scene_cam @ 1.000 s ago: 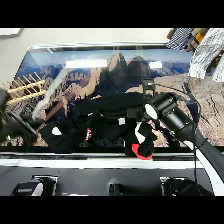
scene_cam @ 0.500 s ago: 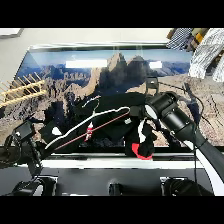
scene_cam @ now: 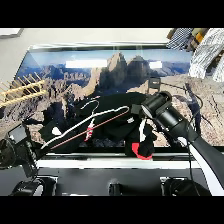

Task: Fold the clothes and pants, and hang the long-sleeved shirts on hangers.

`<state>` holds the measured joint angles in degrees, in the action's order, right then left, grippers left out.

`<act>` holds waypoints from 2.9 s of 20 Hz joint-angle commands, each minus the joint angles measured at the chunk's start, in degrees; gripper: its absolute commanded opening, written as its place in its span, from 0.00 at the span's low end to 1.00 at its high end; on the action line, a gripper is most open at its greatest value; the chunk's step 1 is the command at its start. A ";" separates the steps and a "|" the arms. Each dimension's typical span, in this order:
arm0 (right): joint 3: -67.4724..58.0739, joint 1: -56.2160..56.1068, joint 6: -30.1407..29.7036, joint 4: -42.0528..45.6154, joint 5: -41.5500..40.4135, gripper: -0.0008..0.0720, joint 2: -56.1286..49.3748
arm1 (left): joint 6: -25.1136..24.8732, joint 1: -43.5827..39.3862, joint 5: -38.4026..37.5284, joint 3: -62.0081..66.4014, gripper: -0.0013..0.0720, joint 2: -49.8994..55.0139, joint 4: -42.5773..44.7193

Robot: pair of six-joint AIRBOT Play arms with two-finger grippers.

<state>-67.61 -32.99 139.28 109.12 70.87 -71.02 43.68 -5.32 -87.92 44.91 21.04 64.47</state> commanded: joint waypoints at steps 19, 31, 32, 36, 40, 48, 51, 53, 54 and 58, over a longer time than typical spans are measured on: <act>-0.17 4.22 -1.27 -11.21 -6.08 0.07 2.12 | -6.29 -0.13 4.46 -0.02 0.06 11.17 -4.96; -12.72 4.22 -16.65 -17.07 3.80 0.07 5.01 | -17.88 -0.13 5.07 0.00 0.06 18.86 -12.00; -14.86 4.22 -17.68 -17.44 5.49 0.07 5.01 | -19.02 -0.13 5.20 0.00 0.06 19.61 -12.13; -21.16 4.22 -20.61 -21.59 14.32 0.07 5.03 | -23.21 -0.13 11.32 0.00 0.06 22.53 -16.04; -24.98 4.22 -21.49 -25.16 18.67 0.07 5.03 | -27.56 -0.22 11.93 0.02 0.06 26.93 -20.22; -25.03 4.22 -21.51 -28.81 17.27 0.07 4.20 | -31.76 -5.25 17.75 0.13 0.06 35.08 -23.41; -25.03 4.22 -21.53 -29.03 17.14 0.07 4.20 | -31.80 -7.93 19.50 0.15 0.06 37.62 -23.56; -25.03 4.22 -21.53 -29.11 16.50 0.07 4.20 | -31.93 -9.62 20.94 0.15 0.06 38.99 -23.58; -25.03 4.22 -21.53 -29.53 16.33 0.07 4.20 | -31.93 -10.34 22.40 0.17 0.06 39.34 -23.58; -25.05 4.22 -22.14 -30.56 16.09 0.07 4.28 | -31.65 -11.80 25.53 0.17 0.06 39.54 -23.52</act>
<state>-92.60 -28.73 117.51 79.22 87.18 -66.78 11.92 -15.97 -65.01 45.04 60.01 41.01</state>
